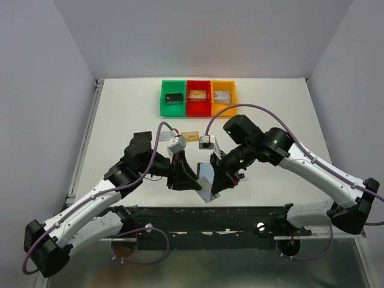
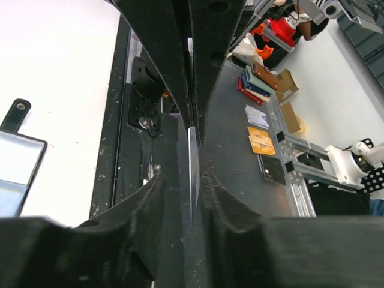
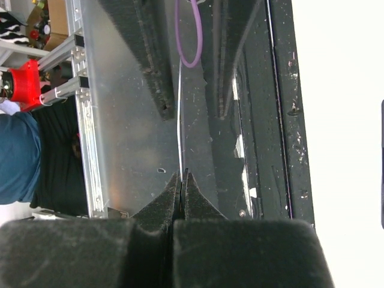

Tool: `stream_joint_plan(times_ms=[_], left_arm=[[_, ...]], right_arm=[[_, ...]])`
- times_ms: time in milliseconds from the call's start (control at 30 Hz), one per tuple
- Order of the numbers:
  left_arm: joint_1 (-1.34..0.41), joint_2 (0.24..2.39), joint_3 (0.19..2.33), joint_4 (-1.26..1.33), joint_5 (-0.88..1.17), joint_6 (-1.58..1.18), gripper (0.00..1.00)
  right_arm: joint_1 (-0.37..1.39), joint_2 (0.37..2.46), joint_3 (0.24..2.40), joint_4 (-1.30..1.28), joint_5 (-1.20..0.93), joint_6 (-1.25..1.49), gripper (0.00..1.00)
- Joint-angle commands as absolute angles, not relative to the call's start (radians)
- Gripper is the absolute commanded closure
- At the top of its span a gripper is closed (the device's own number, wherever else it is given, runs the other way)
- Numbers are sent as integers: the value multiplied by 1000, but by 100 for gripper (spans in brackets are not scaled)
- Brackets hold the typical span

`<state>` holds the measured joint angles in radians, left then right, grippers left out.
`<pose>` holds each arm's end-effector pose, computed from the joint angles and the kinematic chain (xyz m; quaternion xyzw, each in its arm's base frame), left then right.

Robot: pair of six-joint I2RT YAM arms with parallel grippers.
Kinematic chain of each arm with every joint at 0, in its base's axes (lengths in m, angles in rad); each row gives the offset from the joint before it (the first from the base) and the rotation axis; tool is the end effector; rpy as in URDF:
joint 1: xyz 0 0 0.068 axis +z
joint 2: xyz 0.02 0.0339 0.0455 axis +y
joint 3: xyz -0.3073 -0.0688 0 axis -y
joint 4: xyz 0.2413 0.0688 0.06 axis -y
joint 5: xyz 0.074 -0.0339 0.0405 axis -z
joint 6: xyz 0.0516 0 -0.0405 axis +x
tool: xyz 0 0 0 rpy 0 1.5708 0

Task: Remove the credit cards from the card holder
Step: Place the credit card at the center of the board.

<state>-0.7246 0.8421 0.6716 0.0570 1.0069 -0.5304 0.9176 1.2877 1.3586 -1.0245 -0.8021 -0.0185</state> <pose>0.0941 -0.1415 0.3494 0.3831 0.6193 -0.6338 0.2608 0.1129 0.2085 0.3959 -0.5015 0.7293 0.4565 0.0902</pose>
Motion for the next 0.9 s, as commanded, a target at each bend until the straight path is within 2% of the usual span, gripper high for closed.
stream_joint_plan(times_ms=[0, 67, 100, 133, 167, 233, 300, 333, 467, 567, 767, 867], left_arm=[[-729, 839, 680, 63, 1037, -495, 67], [-729, 839, 673, 75, 1040, -499, 84], [-729, 839, 670, 80, 1040, -497, 98], [-729, 839, 667, 83, 1034, -499, 100], [-729, 833, 660, 86, 1026, -502, 100], [-727, 819, 638, 94, 981, -505, 100], [-707, 799, 609, 81, 872, -511, 100], [-678, 792, 591, 83, 833, -526, 100], [-540, 776, 528, 48, 634, -639, 100], [-430, 741, 488, 23, 503, -739, 100], [-318, 732, 427, 37, 275, -885, 100], [-267, 799, 388, 104, 261, -946, 100]], right_arm=[[927, 1299, 1396, -1075, -807, -48, 100], [928, 1301, 1396, -1078, -807, -52, 100], [928, 1301, 1396, -1078, -805, -54, 100], [928, 1301, 1399, -1077, -805, -54, 100], [928, 1299, 1402, -1069, -801, -46, 95], [928, 1289, 1407, -1045, -749, -8, 65], [919, 1258, 1407, -1002, -562, 98, 49], [905, 1244, 1404, -982, -508, 141, 45], [822, 1131, 1342, -901, -286, 274, 41], [824, 1014, 1266, -826, -128, 319, 41], [824, 792, 1004, -600, -58, 394, 40], [822, 707, 885, -500, -54, 449, 39]])
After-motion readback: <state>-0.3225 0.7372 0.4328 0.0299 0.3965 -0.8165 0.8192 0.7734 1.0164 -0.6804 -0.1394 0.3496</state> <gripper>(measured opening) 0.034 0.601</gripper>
